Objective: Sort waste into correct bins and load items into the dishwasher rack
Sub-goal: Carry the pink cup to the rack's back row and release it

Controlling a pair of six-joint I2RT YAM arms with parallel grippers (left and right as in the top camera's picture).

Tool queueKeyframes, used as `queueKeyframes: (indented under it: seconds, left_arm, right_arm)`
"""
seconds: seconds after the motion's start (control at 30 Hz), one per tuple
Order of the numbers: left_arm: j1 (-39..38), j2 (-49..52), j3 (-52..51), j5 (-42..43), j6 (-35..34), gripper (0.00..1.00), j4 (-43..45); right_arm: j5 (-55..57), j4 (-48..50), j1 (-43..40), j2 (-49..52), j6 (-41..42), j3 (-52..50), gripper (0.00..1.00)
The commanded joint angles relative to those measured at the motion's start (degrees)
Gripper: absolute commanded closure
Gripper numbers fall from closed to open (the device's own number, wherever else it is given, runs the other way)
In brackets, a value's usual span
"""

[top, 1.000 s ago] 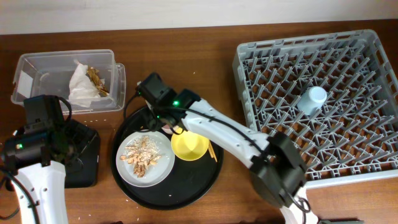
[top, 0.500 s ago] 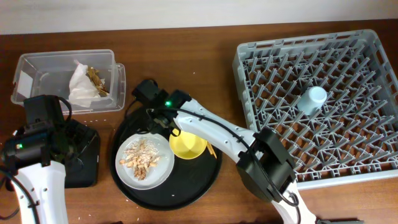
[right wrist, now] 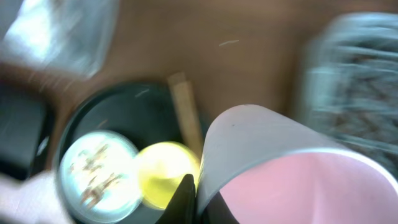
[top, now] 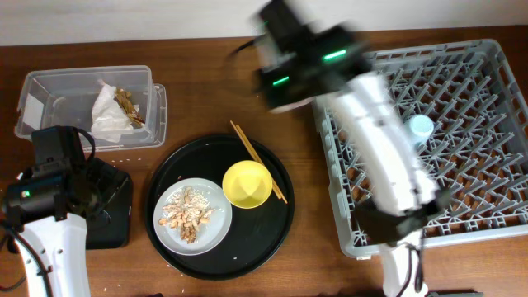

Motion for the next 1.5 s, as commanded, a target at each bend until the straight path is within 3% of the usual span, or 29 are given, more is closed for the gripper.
queueKeyframes:
  seconds: [0.0, 0.2, 0.37, 0.5, 0.67, 0.8, 1.2, 1.47]
  left_arm:
    - [0.31, -0.70, -0.17, -0.04, -0.55, 0.01, -0.04]
    - [0.31, -0.70, -0.17, -0.04, -0.55, 0.01, -0.02]
    - [0.31, -0.70, -0.17, -0.04, -0.55, 0.01, -0.04]
    - [0.31, -0.70, -0.17, -0.04, -0.55, 0.01, -0.04]
    - [0.31, -0.70, -0.17, -0.04, -0.52, 0.01, -0.04]
    - [0.31, -0.70, -0.17, -0.04, -0.55, 0.01, -0.04]
    - [0.31, -0.70, -0.17, -0.04, -0.52, 0.01, -0.04]
    - [0.31, -0.70, -0.17, -0.04, -0.55, 0.01, -0.02]
  right_arm:
    - [-9.92, -1.29, -14.36, -3.74, -6.47, 2.45, 0.96]
    - [-28.52, -1.05, -34.32, -3.91, -15.65, -6.10, 0.96]
    - [-48.15, 1.75, -41.88, -3.63, -33.44, -17.29, 0.96]
    - [-57.24, 14.27, -44.94, -3.63, -35.04, -31.21, 0.96]
    - [-69.92, 42.40, -48.11, -1.90, -20.63, -45.68, 0.96]
    - [-78.31, 63.04, -50.53, 2.21, -6.01, -49.40, 0.95]
    - [-79.32, 62.77, -51.87, 13.27, 0.79, -49.53, 0.96]
    - [-68.28, 52.02, -53.79, 12.09, -1.25, -49.53, 0.96]
